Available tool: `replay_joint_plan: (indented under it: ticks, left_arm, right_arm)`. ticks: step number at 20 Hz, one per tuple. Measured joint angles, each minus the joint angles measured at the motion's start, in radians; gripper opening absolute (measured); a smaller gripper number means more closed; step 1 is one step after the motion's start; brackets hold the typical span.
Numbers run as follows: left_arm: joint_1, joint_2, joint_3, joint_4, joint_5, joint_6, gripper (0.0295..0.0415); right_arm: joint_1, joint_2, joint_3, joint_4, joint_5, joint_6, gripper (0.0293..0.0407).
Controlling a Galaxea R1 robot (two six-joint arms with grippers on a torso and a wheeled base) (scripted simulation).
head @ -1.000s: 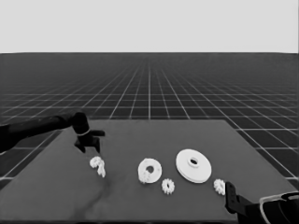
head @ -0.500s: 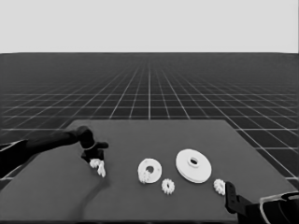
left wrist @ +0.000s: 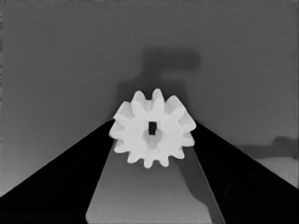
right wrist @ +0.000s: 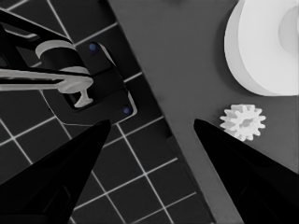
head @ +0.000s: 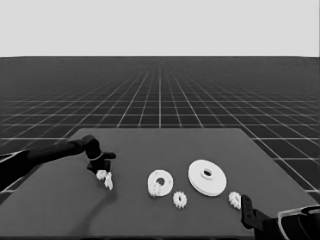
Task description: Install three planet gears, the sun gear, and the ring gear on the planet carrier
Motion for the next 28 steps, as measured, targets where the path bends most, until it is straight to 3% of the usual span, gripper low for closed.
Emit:
replay_joint_plan:
  ticks: [3,10,12,15,20,23,28]
  left_arm:
    - [-0.145,-0.066,0.137,-0.087,0.119,-0.05,0.0312]
    - [-0.184,-0.071,0.147,-0.116,0.147,-0.053,0.0312]
    - [-0.186,0.25,0.212,-0.073,0.206,-0.487,0.0313]
    - [-0.186,0.551,-0.032,-0.079,0.208,-0.493,0.0312]
    - [-0.186,0.623,-0.135,-0.082,0.204,-0.463,0.0312]
    - [-0.069,0.655,-0.23,0.02,0.149,-0.412,0.0312]
    - [-0.045,0.668,-0.265,0.041,0.132,-0.394,0.0312]
  right_arm:
    - [0.0,0.0,0.0,0.0,0.0,0.0,0.0385]
    - [0.0,0.0,0.0,0.0,0.0,0.0,0.0385]
    - [0.0,0.0,0.0,0.0,0.0,0.0,0.0385]
    - [0.0,0.0,0.0,0.0,0.0,0.0,0.0385]
    - [0.0,0.0,0.0,0.0,0.0,0.0,0.0385]
    - [0.0,0.0,0.0,0.0,0.0,0.0,0.0385]
    - [0.0,0.0,0.0,0.0,0.0,0.0,0.0385]
